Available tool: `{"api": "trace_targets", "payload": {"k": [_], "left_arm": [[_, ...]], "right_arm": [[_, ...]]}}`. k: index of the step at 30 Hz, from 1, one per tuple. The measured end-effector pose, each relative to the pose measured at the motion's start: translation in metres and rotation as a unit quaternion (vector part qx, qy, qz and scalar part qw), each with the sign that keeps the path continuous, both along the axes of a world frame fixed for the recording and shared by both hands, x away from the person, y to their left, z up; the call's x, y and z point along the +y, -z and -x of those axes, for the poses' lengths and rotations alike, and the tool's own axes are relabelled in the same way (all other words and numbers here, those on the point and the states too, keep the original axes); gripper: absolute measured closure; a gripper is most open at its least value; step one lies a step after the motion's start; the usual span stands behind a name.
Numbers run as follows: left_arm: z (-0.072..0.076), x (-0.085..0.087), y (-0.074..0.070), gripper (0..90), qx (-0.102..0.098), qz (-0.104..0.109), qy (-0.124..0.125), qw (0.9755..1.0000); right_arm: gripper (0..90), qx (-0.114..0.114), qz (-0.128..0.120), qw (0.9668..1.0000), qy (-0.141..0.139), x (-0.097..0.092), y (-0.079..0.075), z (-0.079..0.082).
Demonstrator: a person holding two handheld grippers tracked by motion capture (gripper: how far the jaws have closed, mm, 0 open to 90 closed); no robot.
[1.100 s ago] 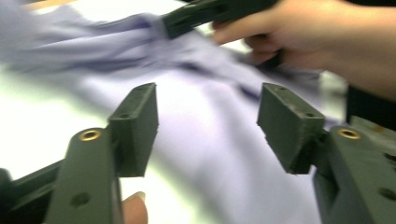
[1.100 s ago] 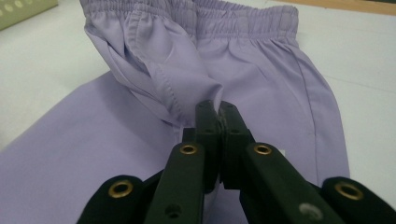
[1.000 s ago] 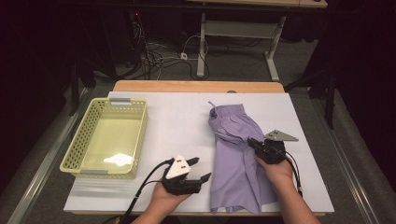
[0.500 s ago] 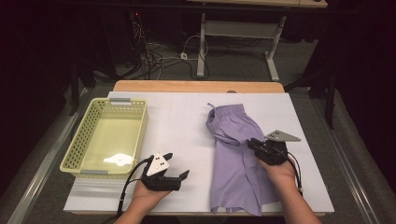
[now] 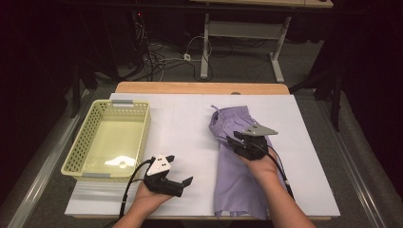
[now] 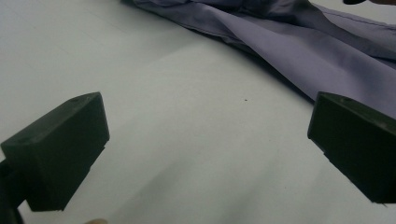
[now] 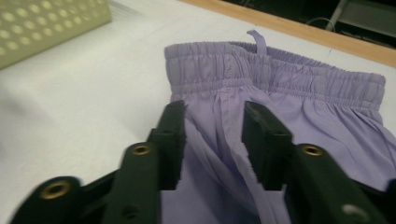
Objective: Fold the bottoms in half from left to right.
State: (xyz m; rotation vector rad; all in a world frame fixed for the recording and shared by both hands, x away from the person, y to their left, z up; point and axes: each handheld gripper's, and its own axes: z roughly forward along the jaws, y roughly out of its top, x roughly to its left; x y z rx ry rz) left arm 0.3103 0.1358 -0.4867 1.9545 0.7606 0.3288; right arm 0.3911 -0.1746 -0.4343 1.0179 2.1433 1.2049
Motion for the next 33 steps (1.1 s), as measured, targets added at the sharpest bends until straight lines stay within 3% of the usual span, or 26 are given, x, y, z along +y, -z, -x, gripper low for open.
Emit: {"api": "trace_targets", "payload": {"k": [3,6,10,13,24,27,29,31,33], "left_arm": [[0.000,-0.002,0.000,0.2,-0.001,-0.008,-0.002,1.0000],[0.001,-0.001,0.000,0.2,-0.004,-0.007,-0.002,1.0000],[0.003,0.000,0.000,0.0,-0.012,0.000,-0.003,0.9999],[0.002,0.000,0.000,0.0,-0.010,0.000,-0.001,0.9999],[0.004,0.001,0.000,0.2,-0.019,0.003,0.000,0.9998],[0.005,0.001,0.000,0.2,-0.020,0.005,-0.002,0.9998],[0.005,0.001,0.000,0.2,-0.020,0.004,-0.003,0.9998],[0.004,0.001,0.000,0.2,-0.019,0.004,-0.003,0.9998],[0.004,0.001,0.000,0.2,-0.017,0.004,-0.002,0.9998]], "right_arm": [[52.7,0.011,0.015,0.9998,0.011,0.008,0.007,-0.012],[40.3,0.039,0.023,0.9989,0.015,0.014,0.016,-0.023],[37.9,0.046,0.040,0.9979,0.020,0.023,0.024,-0.032],[38.2,0.040,0.055,0.9977,0.011,0.030,0.027,-0.033],[50.9,0.050,0.084,0.9952,-0.001,0.040,0.038,-0.030],[62.8,0.055,0.098,0.9936,0.002,0.041,0.044,-0.032],[73.4,0.052,0.095,0.9941,0.002,0.041,0.044,-0.032],[82.1,0.040,0.099,0.9942,-0.003,0.041,0.041,-0.030],[84.8,0.027,0.091,0.9955,-0.003,0.040,0.034,-0.027]]}}
